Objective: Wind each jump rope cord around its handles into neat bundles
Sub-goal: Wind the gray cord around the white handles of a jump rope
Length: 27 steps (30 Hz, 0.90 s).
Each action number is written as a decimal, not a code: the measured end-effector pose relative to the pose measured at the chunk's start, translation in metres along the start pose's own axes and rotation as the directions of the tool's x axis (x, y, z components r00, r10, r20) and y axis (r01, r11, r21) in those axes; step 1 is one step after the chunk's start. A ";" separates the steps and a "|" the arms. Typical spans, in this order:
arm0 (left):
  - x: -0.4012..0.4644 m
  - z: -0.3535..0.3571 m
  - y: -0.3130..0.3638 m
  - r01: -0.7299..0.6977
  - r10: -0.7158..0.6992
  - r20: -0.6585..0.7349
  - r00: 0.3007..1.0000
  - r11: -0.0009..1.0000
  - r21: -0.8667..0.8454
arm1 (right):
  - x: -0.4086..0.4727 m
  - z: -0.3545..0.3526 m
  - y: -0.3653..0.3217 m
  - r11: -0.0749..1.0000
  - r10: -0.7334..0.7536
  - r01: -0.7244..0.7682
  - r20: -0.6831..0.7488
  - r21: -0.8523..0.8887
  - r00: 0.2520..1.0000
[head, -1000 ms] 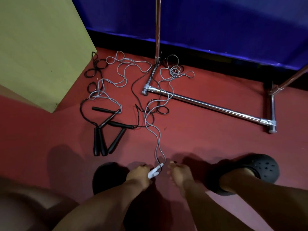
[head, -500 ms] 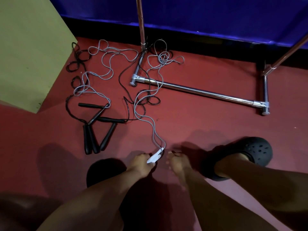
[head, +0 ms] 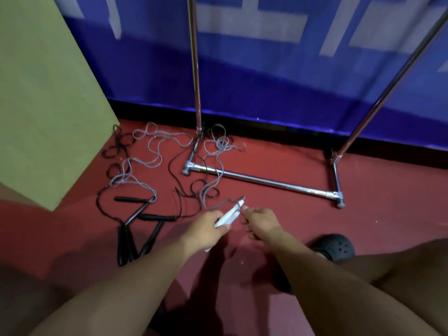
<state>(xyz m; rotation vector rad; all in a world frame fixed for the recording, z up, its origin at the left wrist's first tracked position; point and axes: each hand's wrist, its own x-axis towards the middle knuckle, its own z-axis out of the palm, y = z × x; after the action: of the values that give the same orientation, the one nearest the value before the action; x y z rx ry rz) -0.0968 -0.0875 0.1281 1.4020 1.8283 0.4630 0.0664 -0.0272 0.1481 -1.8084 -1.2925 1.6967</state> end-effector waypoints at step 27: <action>-0.035 -0.199 0.144 -0.147 0.192 0.032 0.981 0.837 -0.527 | -0.086 -0.050 -0.237 0.844 -0.414 0.506 0.381 -0.178 0.826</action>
<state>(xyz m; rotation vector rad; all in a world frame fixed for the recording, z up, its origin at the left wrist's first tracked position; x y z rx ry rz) -0.1491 -0.0407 0.3659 1.1768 1.3668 0.9061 0.0351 0.0463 0.3924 -1.1981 -2.0052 1.6345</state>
